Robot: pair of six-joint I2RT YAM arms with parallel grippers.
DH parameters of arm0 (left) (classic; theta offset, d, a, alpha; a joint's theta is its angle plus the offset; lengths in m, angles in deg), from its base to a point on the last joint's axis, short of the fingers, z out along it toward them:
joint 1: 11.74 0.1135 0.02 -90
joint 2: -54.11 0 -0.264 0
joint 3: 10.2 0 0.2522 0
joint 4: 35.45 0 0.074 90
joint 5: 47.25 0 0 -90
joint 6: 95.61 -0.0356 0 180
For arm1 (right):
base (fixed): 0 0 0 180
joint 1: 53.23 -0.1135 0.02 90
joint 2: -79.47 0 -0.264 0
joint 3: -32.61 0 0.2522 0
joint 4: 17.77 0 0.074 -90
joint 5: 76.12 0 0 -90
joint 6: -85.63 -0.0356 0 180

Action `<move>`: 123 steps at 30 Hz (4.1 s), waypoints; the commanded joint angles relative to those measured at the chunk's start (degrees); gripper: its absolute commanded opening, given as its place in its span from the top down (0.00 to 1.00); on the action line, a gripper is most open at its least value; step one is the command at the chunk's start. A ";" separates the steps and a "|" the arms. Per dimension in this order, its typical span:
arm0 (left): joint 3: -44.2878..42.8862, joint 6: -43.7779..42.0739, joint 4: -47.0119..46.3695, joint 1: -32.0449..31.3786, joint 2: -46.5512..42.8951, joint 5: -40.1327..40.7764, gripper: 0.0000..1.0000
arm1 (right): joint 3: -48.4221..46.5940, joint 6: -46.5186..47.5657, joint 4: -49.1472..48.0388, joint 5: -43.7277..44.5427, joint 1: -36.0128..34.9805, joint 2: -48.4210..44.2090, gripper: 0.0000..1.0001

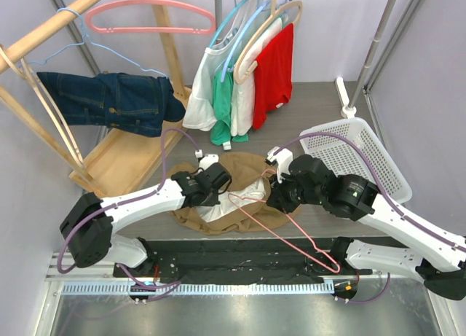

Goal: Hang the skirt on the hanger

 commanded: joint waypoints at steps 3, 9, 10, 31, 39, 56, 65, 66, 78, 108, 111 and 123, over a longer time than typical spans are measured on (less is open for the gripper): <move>-4.78 -0.20 4.96 0.33 -6.81 1.00 1.00 | -2.53 1.62 -1.93 1.10 -0.07 0.91 0.99; -7.41 -1.16 8.91 0.41 -9.45 -0.05 1.00 | -3.41 2.94 -2.63 0.48 0.02 2.05 0.99; -7.77 -1.51 9.27 0.68 -9.80 -0.23 1.00 | -3.50 3.38 -3.07 -0.13 0.02 2.05 0.99; -9.44 -7.32 9.45 11.75 -14.46 -11.30 1.00 | -1.74 5.75 -19.68 -10.06 0.02 7.24 0.99; -9.61 -7.76 10.06 12.10 -14.73 -10.52 1.00 | -1.91 5.58 -20.83 -11.03 0.02 7.24 0.99; -10.41 -7.14 12.44 12.54 -17.01 -8.05 1.00 | 1.24 4.44 -28.72 -10.50 -0.07 9.77 0.99; -10.58 -6.88 12.70 12.63 -19.12 -9.63 1.00 | 4.15 3.65 -43.75 -7.87 -0.07 18.04 0.99; -10.58 -6.88 12.70 12.63 -19.64 -9.63 1.00 | 4.41 3.64 -44.72 -7.78 -0.07 18.57 0.99; -13.57 -5.74 17.09 12.63 -19.56 -2.26 0.59 | 10.04 2.15 -56.51 -6.20 -0.06 18.31 0.99; -11.11 -22.40 8.67 15.18 -21.32 -5.38 0.14 | 4.06 -0.48 -50.36 -30.66 10.80 21.65 0.99; -11.11 -28.38 6.29 15.27 -20.26 -16.64 0.14 | 1.35 -0.14 -49.57 -41.48 16.26 23.67 0.99; -14.88 -38.16 2.59 20.61 -18.95 -46.86 0.17 | -10.70 16.11 -25.49 -55.32 19.18 31.50 0.99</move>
